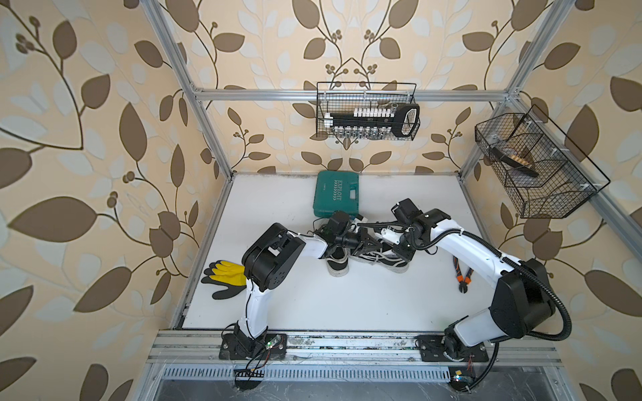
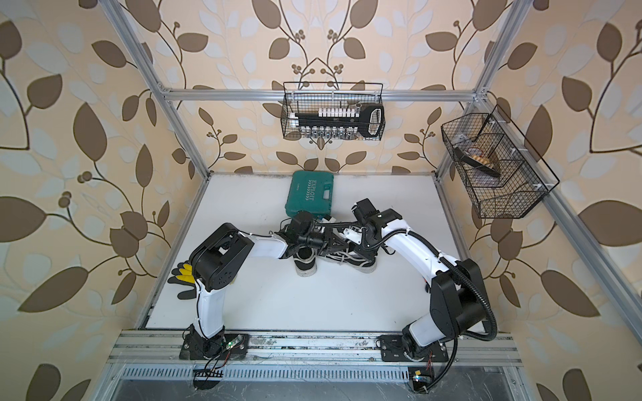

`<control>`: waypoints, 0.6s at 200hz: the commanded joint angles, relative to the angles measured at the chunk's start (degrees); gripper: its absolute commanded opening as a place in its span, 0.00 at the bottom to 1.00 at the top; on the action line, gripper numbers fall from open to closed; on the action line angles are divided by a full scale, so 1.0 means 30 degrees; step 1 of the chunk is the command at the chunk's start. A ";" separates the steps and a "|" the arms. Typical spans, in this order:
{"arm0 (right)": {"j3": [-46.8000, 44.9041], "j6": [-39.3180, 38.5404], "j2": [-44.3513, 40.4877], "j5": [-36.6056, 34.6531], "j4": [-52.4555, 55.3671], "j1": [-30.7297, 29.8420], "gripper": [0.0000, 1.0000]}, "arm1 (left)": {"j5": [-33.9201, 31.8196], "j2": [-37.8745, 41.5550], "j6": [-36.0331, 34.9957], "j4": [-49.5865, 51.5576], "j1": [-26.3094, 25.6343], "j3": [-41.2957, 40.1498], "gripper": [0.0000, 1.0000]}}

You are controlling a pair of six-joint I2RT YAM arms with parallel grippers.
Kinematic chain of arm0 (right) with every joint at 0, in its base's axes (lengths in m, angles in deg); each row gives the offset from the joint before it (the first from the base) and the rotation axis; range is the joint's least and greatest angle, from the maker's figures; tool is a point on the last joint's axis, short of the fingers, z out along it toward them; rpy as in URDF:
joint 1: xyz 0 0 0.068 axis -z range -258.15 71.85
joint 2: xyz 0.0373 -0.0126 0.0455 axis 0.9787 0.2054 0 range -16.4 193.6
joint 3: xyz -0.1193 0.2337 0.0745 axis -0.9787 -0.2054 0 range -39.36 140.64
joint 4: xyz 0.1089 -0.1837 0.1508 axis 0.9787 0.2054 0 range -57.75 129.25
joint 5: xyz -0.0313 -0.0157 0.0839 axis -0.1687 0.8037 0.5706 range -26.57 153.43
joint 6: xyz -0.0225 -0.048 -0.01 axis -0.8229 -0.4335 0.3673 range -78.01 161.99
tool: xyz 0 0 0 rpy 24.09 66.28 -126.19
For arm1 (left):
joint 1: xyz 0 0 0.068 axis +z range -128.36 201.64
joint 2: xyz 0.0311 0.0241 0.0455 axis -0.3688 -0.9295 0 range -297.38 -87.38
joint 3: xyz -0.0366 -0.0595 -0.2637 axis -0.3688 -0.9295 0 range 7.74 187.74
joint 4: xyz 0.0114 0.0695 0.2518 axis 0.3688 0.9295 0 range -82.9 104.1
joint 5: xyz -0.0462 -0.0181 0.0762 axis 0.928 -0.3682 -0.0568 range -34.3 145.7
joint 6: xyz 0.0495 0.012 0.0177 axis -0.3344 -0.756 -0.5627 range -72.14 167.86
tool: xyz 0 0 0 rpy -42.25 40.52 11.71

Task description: Insert the insole into the shoe

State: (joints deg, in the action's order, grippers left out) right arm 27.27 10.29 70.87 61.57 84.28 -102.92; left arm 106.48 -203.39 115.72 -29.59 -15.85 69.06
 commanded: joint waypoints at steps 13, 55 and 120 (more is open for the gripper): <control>-0.0356 -0.0912 0.0085 0.1598 -0.2322 -0.0281 0.00 | 0.0855 0.0069 0.0350 -0.1866 -0.0181 0.0508 0.00; -0.0843 -0.1104 0.0228 0.1585 -0.2429 -0.0501 0.00 | 0.0908 -0.0150 0.0496 -0.2067 -0.0165 0.0483 0.00; -0.0710 0.0577 0.0590 0.3140 -0.3418 -0.0161 0.00 | 0.1088 0.0035 0.0091 -0.1502 -0.0124 0.0171 0.00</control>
State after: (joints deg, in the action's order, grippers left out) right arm 25.13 10.55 72.57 65.02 79.10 -103.32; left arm 106.72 -204.16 116.92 -31.23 -15.76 69.06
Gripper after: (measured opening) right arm 0.049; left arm 0.048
